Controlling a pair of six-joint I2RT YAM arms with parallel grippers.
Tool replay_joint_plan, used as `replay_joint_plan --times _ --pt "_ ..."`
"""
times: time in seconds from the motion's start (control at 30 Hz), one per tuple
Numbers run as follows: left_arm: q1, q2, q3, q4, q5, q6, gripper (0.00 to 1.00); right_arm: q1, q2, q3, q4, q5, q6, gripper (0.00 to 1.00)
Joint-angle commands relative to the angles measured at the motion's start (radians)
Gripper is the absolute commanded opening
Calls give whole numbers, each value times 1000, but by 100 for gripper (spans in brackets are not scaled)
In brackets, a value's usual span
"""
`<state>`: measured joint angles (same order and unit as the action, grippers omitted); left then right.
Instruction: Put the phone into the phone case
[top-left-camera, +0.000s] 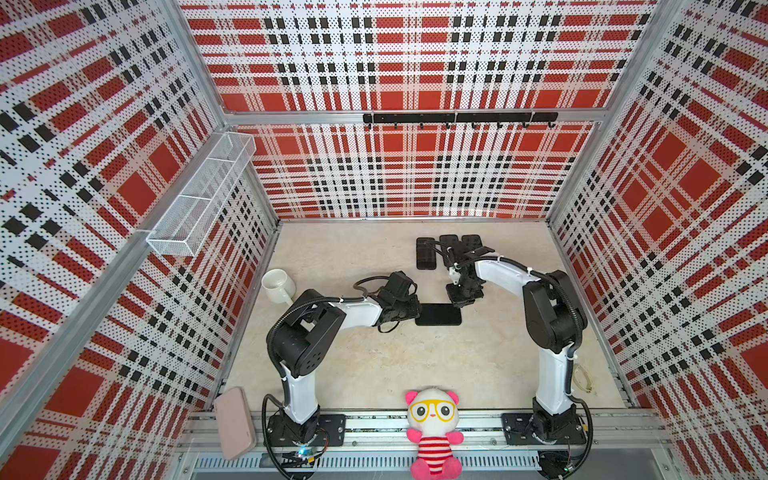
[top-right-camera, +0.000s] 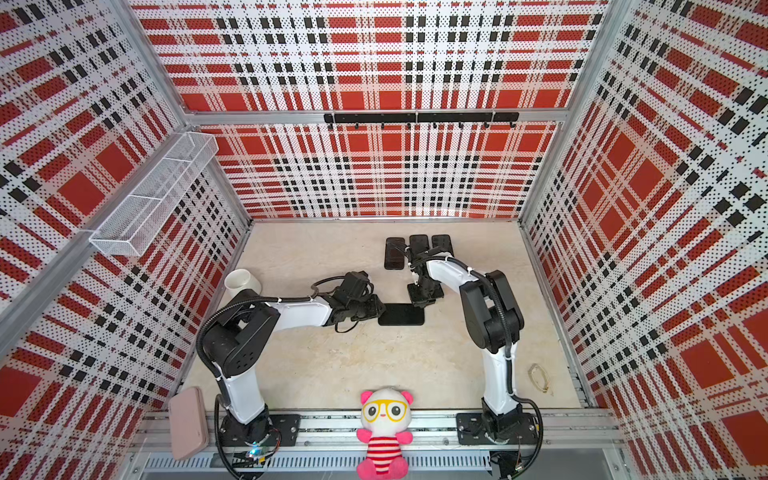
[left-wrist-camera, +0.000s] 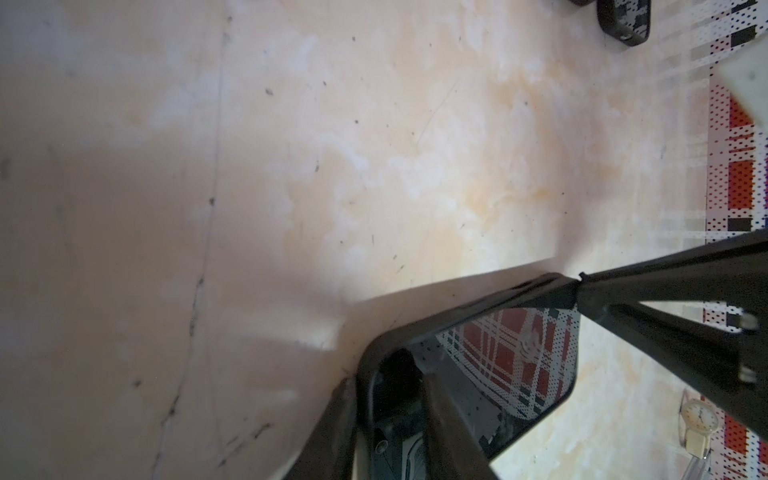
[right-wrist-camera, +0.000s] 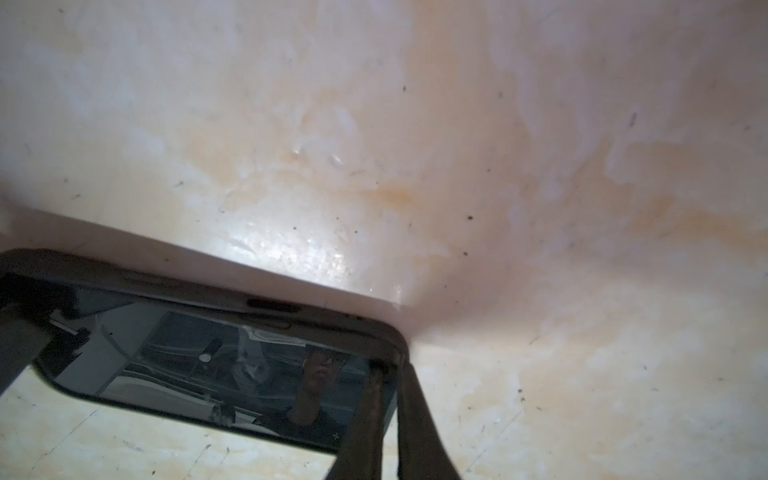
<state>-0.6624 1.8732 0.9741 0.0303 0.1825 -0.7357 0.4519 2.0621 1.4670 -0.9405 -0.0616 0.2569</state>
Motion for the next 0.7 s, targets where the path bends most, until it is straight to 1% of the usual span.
replay_joint_plan --times 0.0,0.13,0.43,0.53,0.67 --pt "-6 60 -9 -28 8 5 30 82 349 -202 112 -151 15 10" --pt "-7 67 -9 -21 16 -2 30 98 392 -228 145 -174 24 9" --pt "-9 90 -1 -10 28 -12 29 116 436 -262 201 -206 39 9" --pt "-9 83 -2 -10 25 -13 28 107 367 -264 204 -194 47 9" --pt "-2 66 -2 -19 13 -3 28 88 231 -210 148 -144 50 13"
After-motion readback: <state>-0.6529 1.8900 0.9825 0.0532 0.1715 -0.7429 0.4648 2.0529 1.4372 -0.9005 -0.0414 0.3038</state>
